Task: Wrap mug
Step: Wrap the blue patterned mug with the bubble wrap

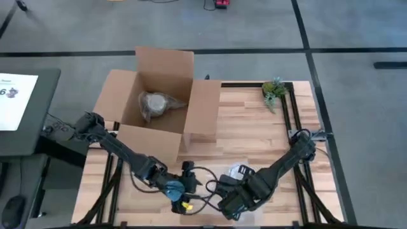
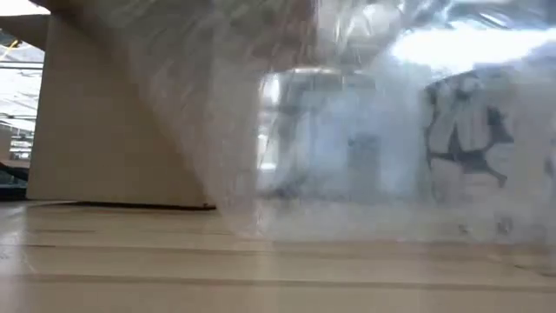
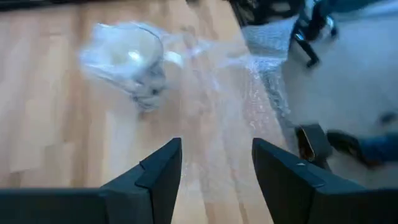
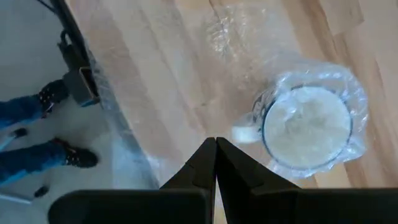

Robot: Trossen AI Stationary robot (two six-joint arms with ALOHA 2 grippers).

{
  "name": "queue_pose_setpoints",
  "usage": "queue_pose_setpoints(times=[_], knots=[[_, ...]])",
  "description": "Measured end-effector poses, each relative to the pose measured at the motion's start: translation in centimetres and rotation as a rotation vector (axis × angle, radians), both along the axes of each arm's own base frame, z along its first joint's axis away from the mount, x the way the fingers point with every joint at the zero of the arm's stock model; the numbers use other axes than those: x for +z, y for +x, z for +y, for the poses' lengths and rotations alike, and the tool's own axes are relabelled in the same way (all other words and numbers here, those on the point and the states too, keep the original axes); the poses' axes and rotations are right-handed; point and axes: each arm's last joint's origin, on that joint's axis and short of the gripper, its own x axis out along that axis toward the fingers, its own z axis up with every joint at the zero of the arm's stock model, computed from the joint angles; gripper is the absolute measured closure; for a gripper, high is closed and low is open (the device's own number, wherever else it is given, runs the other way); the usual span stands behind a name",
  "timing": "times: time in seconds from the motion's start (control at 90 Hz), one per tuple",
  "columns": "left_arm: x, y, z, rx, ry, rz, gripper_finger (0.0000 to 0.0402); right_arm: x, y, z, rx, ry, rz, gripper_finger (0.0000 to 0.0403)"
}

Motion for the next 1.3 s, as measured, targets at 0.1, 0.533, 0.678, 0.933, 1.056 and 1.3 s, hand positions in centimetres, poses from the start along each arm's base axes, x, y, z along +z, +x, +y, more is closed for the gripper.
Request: queue_pose_setpoints(times=[0.1,0.533,0.678,0.933,1.056,1.3], knots=[[-1.5,0.1,-0.8,-0.185,0.007,0.079,0.0226,0.0,-1.6,2.1,0.031,0.008,-0.001,0.0403],[-8.1,1.0,-6.1,-0.534,0.098,0.063,0.0226,-2.8,-7.0,10.6,0.222,0.1,-0.121,0.025],[-10.4,2.0,-7.0,-0.508,0.083,0.047,0.0221,-5.1,-8.1,11.7,0.202,0.074,-0.105,0.0187],[-15.3,2.9,-6.9,-0.308,0.158,0.127,0.0217,-7.6,-9.9,12.9,0.242,0.021,-0.11,0.0177],[-16.2,3.4,-7.3,-0.278,0.14,0.138,0.0222,-7.9,-10.2,13.4,0.249,0.015,-0.177,0.0185],[-15.2,4.3,-7.1,-0.195,0.115,0.168,0.0353,-10.9,-10.8,15.1,0.385,-0.026,-0.366,0.0182]])
